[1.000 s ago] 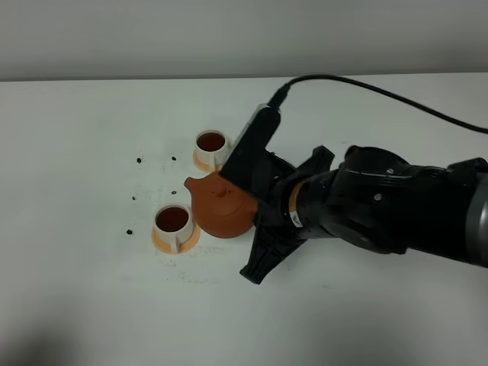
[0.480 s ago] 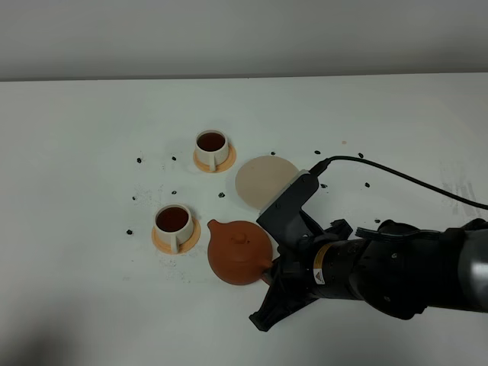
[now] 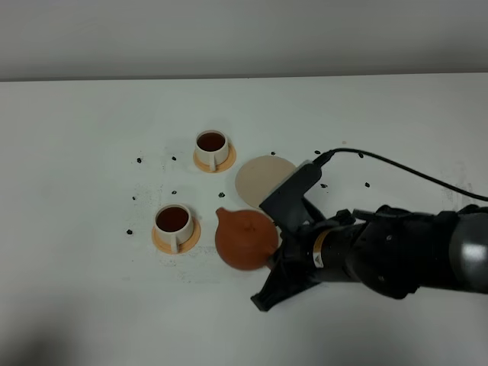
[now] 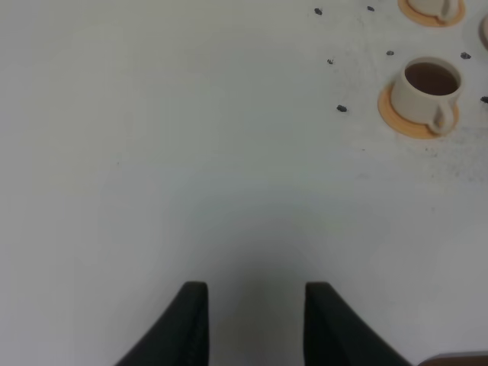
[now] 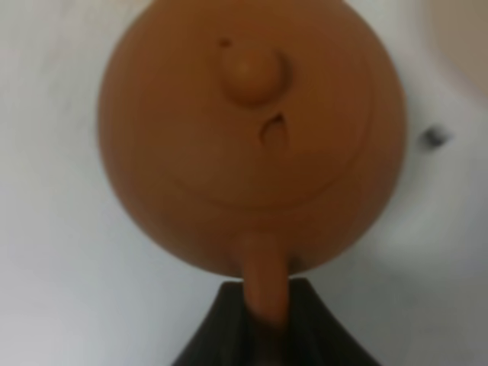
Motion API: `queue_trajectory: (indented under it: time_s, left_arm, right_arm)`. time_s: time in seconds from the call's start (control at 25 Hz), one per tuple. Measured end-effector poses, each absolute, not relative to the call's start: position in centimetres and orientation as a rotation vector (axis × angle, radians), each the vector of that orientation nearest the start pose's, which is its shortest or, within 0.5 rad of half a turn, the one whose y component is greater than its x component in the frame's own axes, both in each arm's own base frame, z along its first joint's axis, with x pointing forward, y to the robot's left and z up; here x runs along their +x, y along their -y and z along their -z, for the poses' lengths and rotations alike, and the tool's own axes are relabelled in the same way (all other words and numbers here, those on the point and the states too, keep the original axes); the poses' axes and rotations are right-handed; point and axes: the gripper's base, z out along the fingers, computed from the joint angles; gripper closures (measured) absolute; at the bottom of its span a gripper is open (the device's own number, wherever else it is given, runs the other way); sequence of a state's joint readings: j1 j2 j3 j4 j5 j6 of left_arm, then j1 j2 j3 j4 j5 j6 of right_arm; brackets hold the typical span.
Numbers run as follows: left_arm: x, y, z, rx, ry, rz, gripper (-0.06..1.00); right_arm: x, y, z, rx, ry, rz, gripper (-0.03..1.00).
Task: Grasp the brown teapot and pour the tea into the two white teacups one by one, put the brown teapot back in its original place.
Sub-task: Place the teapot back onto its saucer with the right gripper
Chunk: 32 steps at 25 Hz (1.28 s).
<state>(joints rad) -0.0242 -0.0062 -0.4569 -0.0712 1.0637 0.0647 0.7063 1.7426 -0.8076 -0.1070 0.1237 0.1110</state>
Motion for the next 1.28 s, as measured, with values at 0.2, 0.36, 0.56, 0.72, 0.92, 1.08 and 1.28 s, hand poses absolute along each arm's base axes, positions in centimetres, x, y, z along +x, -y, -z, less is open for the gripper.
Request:
queue_trajectory:
  time_s: [0.2, 0.36, 0.56, 0.72, 0.92, 1.08, 1.28]
  left_arm:
    - [-0.1, 0.6, -26.5, 0.094, -2.081, 0.061, 0.65]
    - [-0.1, 0.6, -26.5, 0.095, -2.080, 0.061, 0.65]
    - [-0.1, 0.6, -26.5, 0.095, -2.081, 0.061, 0.65]
    - [-0.1, 0.6, -26.5, 0.095, -2.081, 0.061, 0.65]
    - [-0.1, 0.6, -26.5, 0.095, -2.081, 0.061, 0.65]
    - [-0.1, 0.6, -26.5, 0.095, -2.081, 0.061, 0.65]
    - [-0.1, 0.6, -26.5, 0.095, -2.081, 0.061, 0.65]
  right_arm:
    - [27.9, -19.5, -17.1, -0.763, -2.415, -0.213, 0.88]
    - [30.5, -18.6, -18.6, -0.652, -2.419, -0.196, 0.88]
    - [32.4, -18.4, -18.0, -0.596, -2.457, -0.180, 0.88]
    - [33.3, -18.8, -17.5, -0.594, -2.463, -0.178, 0.88]
    - [33.5, -18.9, -16.4, -0.601, -2.489, -0.169, 0.88]
    - [33.6, -19.1, -15.4, -0.600, -2.500, -0.171, 0.88]
    - [33.8, -19.2, -15.1, -0.596, -2.494, -0.177, 0.88]
